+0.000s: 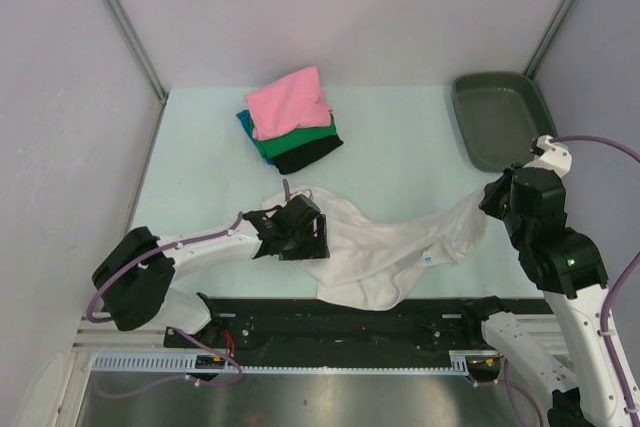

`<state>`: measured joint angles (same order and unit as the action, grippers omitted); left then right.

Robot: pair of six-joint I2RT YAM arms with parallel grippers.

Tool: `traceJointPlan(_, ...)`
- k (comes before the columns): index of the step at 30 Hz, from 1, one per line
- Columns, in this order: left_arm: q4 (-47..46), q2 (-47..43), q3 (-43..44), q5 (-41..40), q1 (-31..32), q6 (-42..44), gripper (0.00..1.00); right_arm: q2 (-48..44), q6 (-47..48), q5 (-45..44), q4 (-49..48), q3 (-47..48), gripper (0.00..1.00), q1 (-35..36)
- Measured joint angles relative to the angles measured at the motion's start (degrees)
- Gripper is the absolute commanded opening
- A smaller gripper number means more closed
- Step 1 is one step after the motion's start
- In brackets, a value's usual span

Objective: Fold and stack the t-shirts

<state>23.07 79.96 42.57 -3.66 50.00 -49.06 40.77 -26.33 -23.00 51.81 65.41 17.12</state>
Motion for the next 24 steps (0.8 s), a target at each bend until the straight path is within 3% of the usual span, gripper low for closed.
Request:
traceJointPlan(15,0.15,1.46,1.36,0.5,-6.71,2.67,0.74,-0.24,0.76,-0.02,-1.29,-2.86,0.0,0.0)
traceJointPlan(21,-0.92,4.17,1.81,1.86,-6.88,3.08,0.64,-0.28,1.14,-0.02,-1.64,-3.43,0.0,-0.07)
traceJointPlan(24,-1.66,4.94,1.81,2.43,-6.88,3.02,0.51,-0.26,1.2,-0.02,-1.7,-3.48,0.0,-0.11)
